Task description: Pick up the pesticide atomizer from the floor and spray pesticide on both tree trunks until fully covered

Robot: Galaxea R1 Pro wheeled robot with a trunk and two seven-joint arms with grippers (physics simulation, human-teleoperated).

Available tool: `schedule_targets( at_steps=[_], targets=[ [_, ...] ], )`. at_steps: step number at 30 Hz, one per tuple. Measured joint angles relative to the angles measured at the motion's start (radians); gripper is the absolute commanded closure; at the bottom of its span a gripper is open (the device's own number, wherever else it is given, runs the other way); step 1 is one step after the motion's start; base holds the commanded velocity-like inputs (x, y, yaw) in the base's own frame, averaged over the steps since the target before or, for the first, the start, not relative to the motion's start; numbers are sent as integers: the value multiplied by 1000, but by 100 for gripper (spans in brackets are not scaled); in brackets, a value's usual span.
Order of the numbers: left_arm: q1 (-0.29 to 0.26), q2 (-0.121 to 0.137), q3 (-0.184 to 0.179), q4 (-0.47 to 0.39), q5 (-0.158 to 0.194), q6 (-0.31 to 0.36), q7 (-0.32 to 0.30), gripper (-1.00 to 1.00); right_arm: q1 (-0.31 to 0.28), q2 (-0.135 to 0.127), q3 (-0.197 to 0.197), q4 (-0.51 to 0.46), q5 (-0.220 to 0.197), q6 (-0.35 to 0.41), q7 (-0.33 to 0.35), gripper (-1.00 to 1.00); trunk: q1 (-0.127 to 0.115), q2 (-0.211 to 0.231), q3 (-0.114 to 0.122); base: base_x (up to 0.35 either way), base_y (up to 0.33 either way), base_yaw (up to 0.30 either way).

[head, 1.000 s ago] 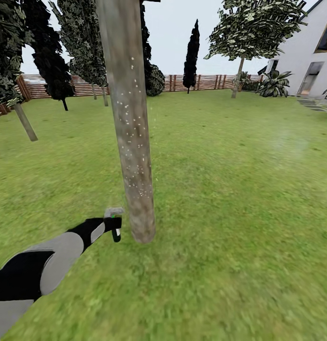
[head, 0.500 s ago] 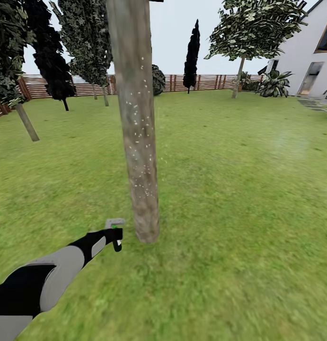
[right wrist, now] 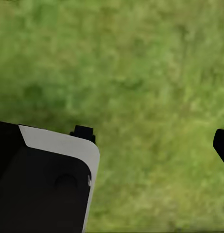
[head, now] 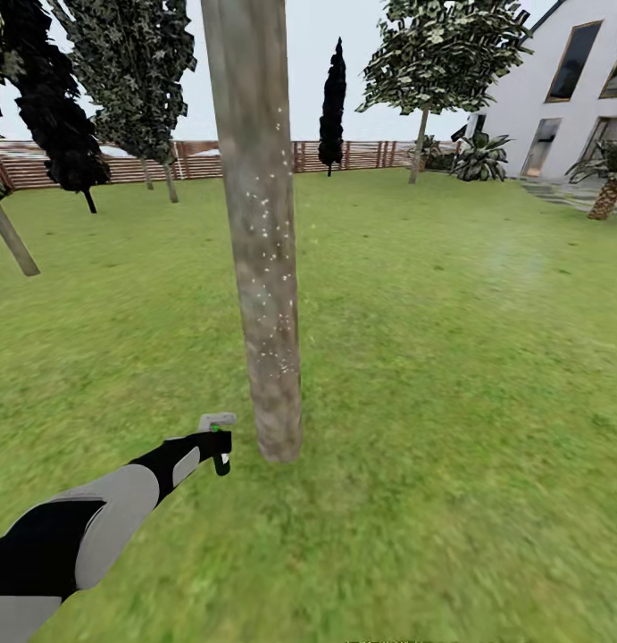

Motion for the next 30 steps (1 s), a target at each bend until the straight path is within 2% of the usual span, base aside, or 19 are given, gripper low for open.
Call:
schedule_targets(
  at_steps=[19,25,30],
  targets=[
    [0,0,0,0,0,2,0,100,0,0,-1,0,0,0,0,-100,0,0,0,-7,350,-297],
    [1,0,0,0,0,2,0,100,0,0,-1,0,0,0,0,-100,0,0,0,-78,350,-120],
    [0,0,0,0,0,2,0,100,1,0,-1,0,0,0,0,-100,0,0,0,-87,350,-258]
  ],
)
